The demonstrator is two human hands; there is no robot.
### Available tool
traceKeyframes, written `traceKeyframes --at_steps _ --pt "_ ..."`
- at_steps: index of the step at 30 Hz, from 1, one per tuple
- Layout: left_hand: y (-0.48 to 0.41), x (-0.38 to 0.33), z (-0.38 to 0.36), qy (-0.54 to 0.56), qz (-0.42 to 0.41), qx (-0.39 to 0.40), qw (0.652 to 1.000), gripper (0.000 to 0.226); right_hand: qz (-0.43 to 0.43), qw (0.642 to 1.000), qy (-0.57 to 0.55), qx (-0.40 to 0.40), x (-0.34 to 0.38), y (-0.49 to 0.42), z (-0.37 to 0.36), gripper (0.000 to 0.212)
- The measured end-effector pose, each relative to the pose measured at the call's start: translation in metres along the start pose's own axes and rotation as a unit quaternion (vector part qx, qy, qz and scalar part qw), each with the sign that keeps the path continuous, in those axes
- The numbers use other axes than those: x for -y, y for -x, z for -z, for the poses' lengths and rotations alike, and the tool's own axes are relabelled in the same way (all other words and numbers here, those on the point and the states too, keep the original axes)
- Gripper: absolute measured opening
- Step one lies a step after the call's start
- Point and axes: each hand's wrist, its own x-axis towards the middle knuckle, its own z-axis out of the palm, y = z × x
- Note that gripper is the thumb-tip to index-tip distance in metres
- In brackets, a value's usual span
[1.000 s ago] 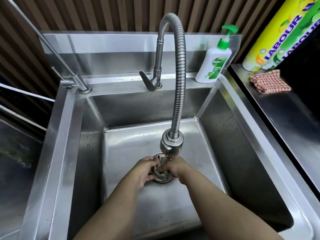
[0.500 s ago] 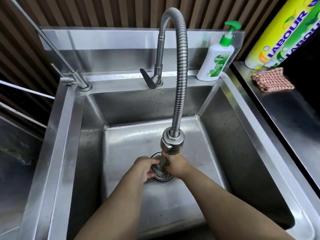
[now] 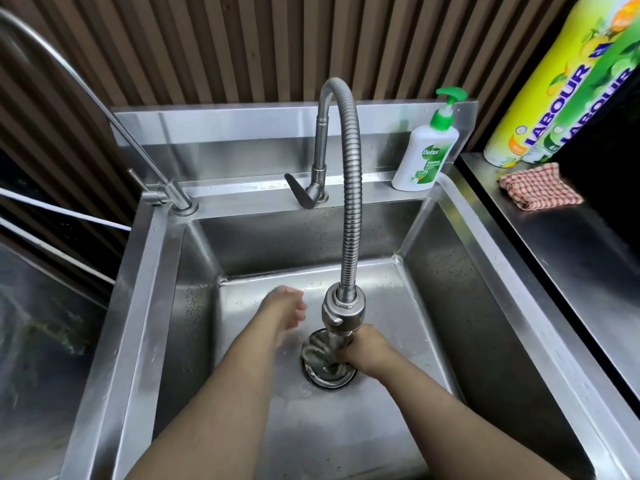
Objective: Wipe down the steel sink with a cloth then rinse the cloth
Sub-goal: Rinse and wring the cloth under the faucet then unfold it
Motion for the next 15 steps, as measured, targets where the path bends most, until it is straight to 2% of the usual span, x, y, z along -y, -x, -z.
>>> traceKeyframes --at_steps 2,4,6,7,10,15 --pt "0.0 -0.026 0.001 0.085 -0.073 -0.018 0.994 0.006 0.0 1.0 -0.003 -0.002 0.001 0.001 0.0 0.014" --pt "0.005 -0.053 -0.001 0.131 -0.136 -0.014 0.982 0.013 0.001 1.0 0.002 -0.007 0.004 0.003 0.001 0.018" --pt "0.012 -0.078 -0.005 0.171 -0.182 -0.003 0.968 0.022 -0.003 1.0 -0.005 -0.007 0.005 0.004 0.002 0.013" --pt "0.014 -0.088 -0.007 0.186 -0.2 0.004 0.962 0.024 -0.004 1.0 -0.014 -0.004 0.005 0.006 0.004 0.018" --pt "0.016 -0.108 -0.012 0.201 -0.226 0.003 0.953 0.027 -0.005 1.0 -0.02 -0.012 0.005 0.009 0.009 0.022" --pt "0.012 -0.118 -0.008 0.236 -0.231 -0.065 0.942 0.034 0.004 0.998 -0.058 -0.02 0.006 0.011 0.015 0.027"
